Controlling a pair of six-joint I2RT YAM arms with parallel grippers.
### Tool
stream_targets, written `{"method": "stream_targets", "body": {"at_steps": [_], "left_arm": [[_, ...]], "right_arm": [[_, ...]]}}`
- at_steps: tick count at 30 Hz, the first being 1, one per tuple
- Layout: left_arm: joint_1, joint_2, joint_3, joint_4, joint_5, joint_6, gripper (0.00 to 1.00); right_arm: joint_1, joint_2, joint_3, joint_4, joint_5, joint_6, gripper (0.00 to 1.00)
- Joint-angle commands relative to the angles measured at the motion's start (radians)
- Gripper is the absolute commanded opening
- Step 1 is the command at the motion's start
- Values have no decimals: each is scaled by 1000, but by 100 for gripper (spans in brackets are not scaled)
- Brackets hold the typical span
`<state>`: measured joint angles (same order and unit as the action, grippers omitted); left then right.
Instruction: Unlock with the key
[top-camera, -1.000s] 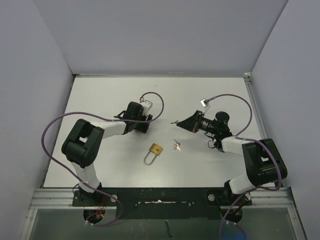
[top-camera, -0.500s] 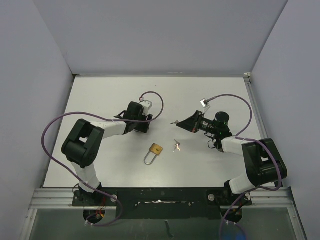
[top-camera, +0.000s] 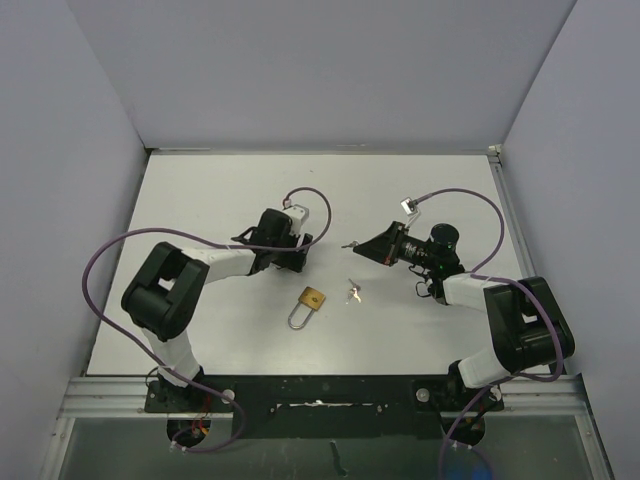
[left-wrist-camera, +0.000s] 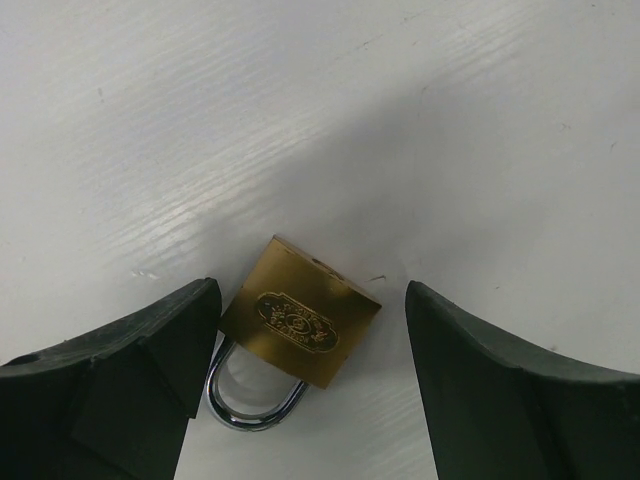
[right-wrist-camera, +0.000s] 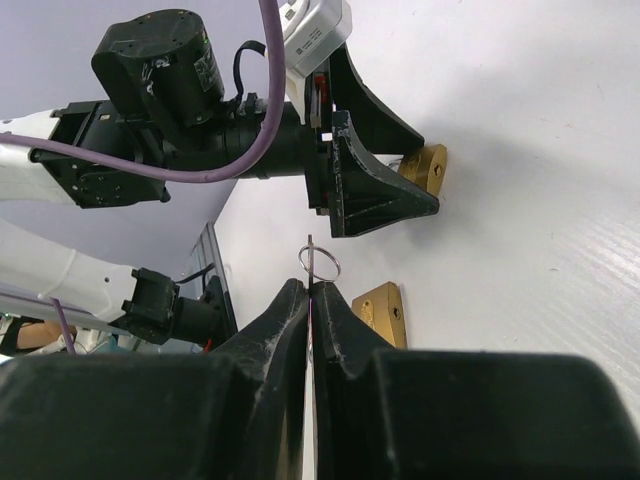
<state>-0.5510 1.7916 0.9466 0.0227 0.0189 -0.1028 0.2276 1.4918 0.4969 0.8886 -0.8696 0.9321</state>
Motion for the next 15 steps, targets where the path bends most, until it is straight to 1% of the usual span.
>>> {"method": "stream_targets", "body": {"at_steps": [1,11,15], "left_arm": [[-27,0,-40,-86,95,-81,73],[-42,3,-46,-120,78,-85,74],[-66,-10,-61,-126,65,-100,74]], "right_arm": [[-7,-22,-4,57,-19,-6,0],[-7,-30,-8,49,-19,-10,0],[-7,-31,-8,50,-17,-9,0]]}}
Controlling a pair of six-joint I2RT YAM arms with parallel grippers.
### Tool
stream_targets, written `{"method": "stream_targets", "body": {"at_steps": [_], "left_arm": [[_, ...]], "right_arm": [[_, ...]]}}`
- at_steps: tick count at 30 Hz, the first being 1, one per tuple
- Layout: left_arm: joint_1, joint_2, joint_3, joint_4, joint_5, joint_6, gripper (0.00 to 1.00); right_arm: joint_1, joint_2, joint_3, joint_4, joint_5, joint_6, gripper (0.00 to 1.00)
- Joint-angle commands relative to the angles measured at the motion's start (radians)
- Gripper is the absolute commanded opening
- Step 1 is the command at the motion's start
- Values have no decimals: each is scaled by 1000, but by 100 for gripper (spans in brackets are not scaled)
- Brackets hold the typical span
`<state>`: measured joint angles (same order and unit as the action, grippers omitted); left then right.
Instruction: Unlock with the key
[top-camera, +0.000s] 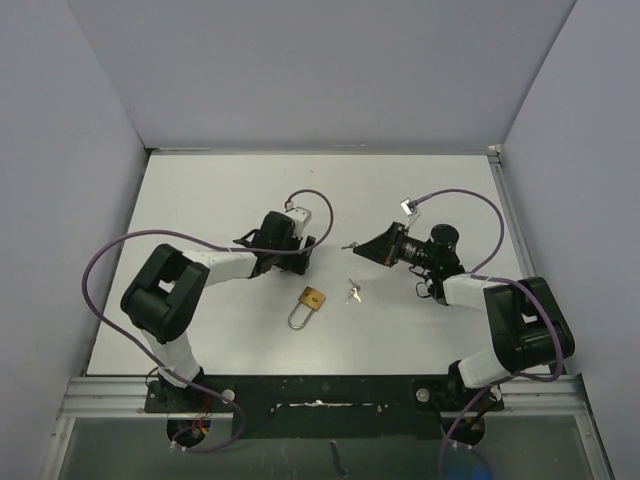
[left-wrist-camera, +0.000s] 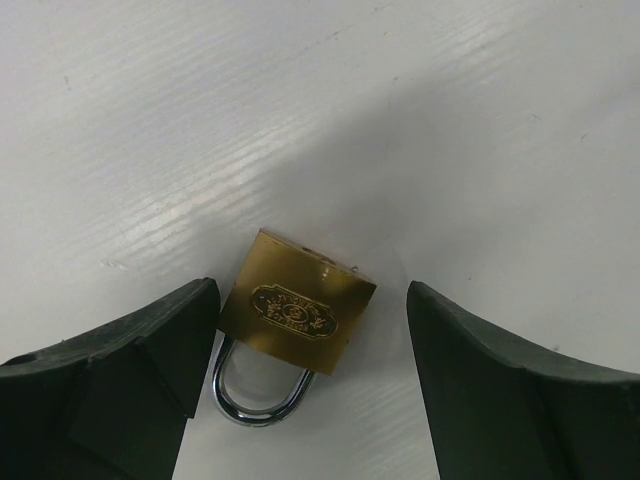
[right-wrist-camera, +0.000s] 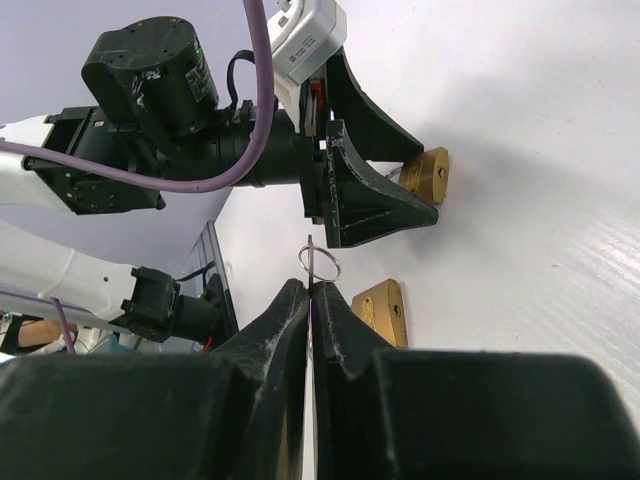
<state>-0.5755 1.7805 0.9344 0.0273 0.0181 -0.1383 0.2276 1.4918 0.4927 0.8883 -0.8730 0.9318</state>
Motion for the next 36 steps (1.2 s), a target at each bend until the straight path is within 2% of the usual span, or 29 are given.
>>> {"method": "stream_targets", "body": {"at_steps": [1,13,21,29,36], "left_arm": [[-46,0,-50,-134,65,-69,74],[-67,32,-19,-169,3,-104,74],[-68,72,-6,-167,-20,-113,54],[-97,84,-7,-174,-81,-110,53],[-118,102,-5,-185,-115,-112,55]], "right_arm": [[-7,-31,-2,49,-14,-8,0],[-5,-35,6,41,-21,-11,0],[-7,-47,-4,20,-18,-25,0],[-7,-46,-8,17,-17,-28,0],[-7,-41,-6,19,-15,-28,0]]}}
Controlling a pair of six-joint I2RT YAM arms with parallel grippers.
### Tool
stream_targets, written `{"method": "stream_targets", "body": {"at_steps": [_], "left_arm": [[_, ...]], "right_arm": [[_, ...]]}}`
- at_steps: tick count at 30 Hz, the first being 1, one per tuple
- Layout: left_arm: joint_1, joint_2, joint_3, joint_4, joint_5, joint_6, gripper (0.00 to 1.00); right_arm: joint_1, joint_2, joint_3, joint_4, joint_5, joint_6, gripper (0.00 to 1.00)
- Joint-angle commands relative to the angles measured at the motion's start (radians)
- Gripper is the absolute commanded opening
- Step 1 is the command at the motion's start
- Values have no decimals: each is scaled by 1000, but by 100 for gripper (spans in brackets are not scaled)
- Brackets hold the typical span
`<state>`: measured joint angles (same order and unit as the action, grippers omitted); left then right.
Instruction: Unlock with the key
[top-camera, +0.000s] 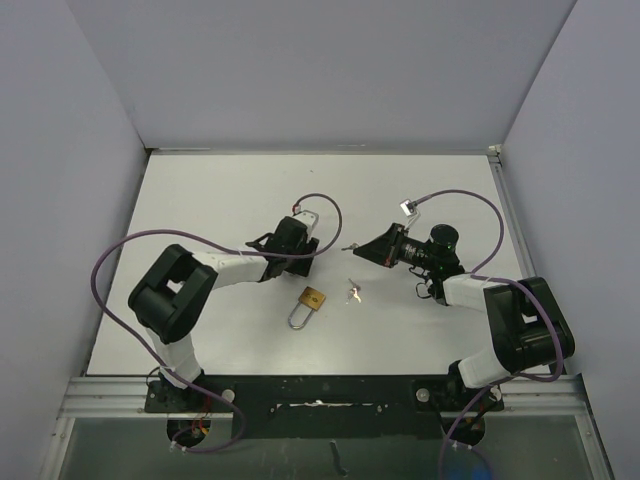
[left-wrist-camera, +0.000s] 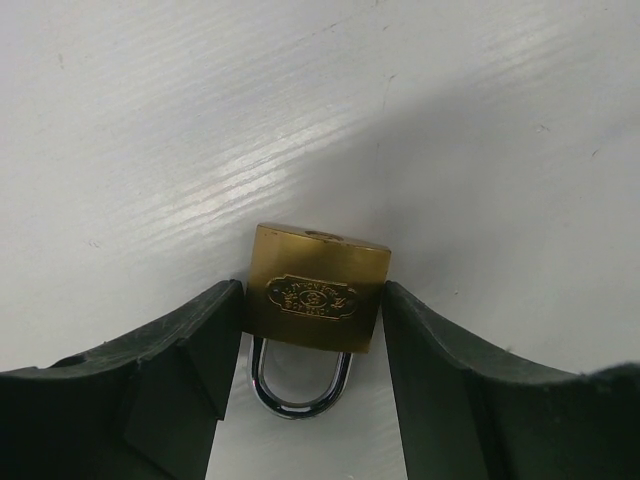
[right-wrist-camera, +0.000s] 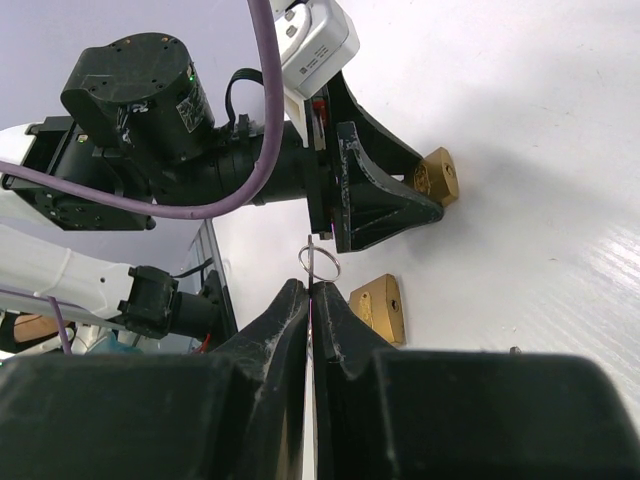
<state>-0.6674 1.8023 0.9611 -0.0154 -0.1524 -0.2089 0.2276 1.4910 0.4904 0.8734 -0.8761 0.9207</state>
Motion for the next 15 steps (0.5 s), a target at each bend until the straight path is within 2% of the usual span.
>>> {"method": "stream_targets", "body": {"at_steps": [1,2,4,5,10,15], "left_arm": [[-26,83,-31,-143,54,-43,51],[-26,85,-29,-143,55,-42,39],[-26,87,-24,-148,51,-43,8],[-26,83,-23,-149,46,-43,0],[-35,-24,-44,-90,46,-4,0],[-37,-228,-165,100,142,67,0]], "right_arm": [[-7,-40,-4,32,-12,-19,0],[-7,-40,-4,30,-12,-20,0],[-7,-40,-4,24,-12,-24,0],[-7,-42,-4,18,-12,-29,0],[-17,-47,0,-46,-5,-63,0],[-20,-58,5,-124,10,-114,0]]}}
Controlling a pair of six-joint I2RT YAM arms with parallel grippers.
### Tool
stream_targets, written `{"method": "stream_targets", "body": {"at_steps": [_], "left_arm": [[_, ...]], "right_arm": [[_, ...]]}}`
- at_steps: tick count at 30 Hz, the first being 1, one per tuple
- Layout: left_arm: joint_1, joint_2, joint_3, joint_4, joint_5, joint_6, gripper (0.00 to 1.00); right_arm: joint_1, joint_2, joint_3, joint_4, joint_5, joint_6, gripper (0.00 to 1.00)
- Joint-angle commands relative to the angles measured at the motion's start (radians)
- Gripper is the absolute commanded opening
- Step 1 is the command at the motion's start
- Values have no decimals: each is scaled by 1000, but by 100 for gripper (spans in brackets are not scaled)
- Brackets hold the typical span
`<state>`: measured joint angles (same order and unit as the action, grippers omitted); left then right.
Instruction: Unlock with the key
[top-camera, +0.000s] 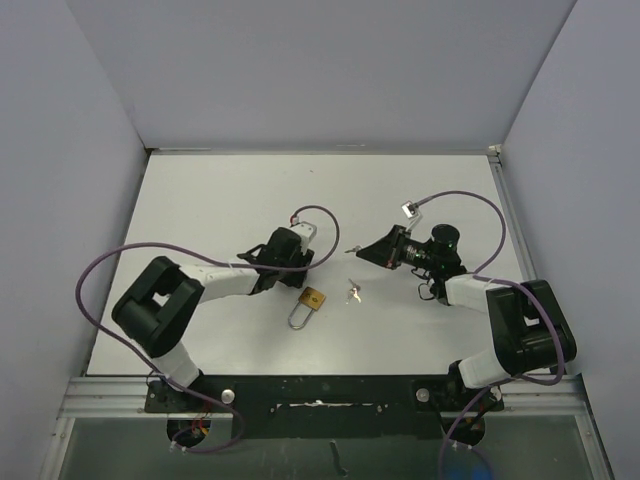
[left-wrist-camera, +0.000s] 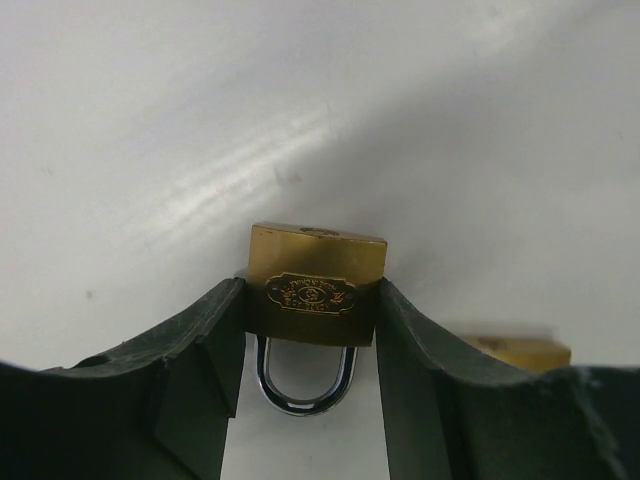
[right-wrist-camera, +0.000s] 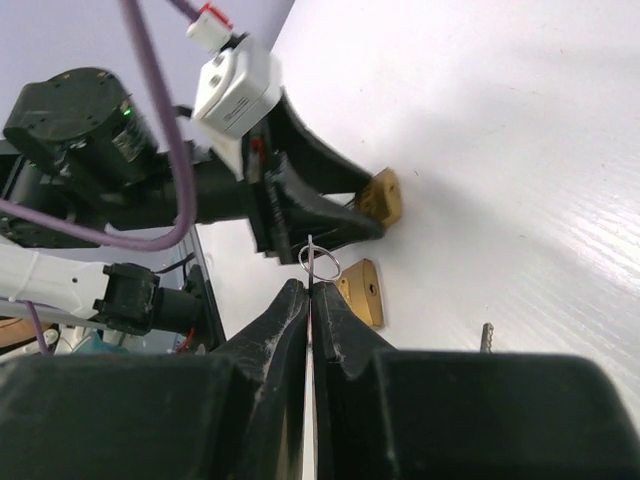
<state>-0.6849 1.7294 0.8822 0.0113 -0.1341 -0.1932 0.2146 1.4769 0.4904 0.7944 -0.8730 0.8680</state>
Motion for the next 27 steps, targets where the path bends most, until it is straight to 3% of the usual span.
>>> {"method": "stream_targets", "body": {"at_steps": [1,8,27], "left_arm": [[-20,-194,-112,112,141,66,0],[-26,-343,-221,266,223,150,0],[-31,-415,-383,540,372,347,0]], "right_arm": [[-7,-46,5,-63,11,-74,0],[17,-54,11,-154,37,-139,0],[132,-81,29,-208,86,-136,0]]}}
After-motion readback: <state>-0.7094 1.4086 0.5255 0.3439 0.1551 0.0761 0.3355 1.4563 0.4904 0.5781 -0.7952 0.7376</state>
